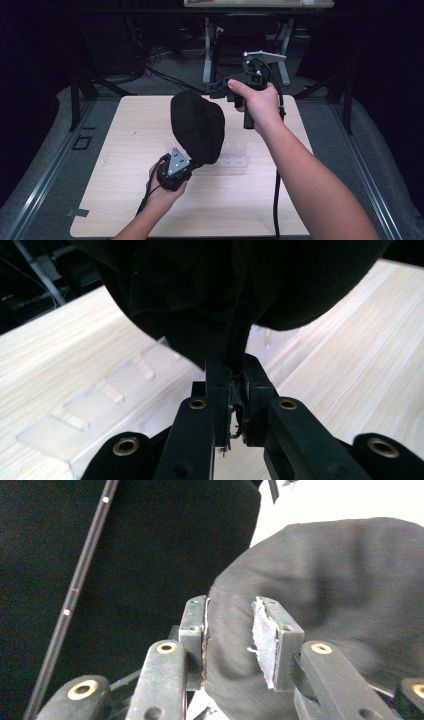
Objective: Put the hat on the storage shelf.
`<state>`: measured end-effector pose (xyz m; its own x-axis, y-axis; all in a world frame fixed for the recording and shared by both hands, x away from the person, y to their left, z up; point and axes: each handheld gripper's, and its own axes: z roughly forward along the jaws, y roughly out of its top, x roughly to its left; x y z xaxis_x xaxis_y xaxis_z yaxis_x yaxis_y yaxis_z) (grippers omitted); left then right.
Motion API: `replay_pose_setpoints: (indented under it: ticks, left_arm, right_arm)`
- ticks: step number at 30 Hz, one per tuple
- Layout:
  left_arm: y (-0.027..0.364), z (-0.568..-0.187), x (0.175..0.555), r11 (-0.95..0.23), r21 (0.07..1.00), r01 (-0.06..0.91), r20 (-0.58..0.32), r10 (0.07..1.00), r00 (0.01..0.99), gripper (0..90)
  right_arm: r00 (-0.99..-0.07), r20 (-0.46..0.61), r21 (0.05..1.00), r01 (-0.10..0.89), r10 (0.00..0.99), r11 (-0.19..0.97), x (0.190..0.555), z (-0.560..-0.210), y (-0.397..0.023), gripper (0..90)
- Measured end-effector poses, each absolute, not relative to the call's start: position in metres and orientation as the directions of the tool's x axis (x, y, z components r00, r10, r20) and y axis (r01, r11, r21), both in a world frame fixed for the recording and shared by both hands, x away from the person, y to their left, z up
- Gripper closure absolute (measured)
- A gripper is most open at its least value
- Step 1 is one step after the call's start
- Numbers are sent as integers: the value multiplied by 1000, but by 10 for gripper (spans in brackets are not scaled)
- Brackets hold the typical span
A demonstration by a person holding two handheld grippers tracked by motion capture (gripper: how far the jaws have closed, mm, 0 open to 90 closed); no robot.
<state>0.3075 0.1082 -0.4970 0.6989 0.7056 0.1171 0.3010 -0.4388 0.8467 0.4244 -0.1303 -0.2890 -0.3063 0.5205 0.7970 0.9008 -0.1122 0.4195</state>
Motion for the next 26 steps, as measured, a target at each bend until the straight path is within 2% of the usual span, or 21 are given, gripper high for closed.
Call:
replay_pose_setpoints:
  ticks: [5, 16, 21, 26]
  left_arm:
    - [117, -514, 311, -431, 835, 342, 82, 712, 697, 851]
    - [129, -519, 308, -385, 837, 390, 26, 738, 674, 823]
    - [144, -520, 302, -377, 833, 404, 16, 747, 665, 738]
    - [164, -521, 296, -306, 859, 410, -30, 769, 638, 623]
  right_arm:
    - [-325, 745, 467, 878, 582, -107, 418, -286, -138, 668]
    - [-373, 609, 546, 837, 700, -29, 405, -285, -145, 671]
    - [-392, 484, 593, 804, 783, 36, 397, -289, -151, 670]
    - [-397, 456, 602, 796, 796, 52, 384, -298, -167, 668]
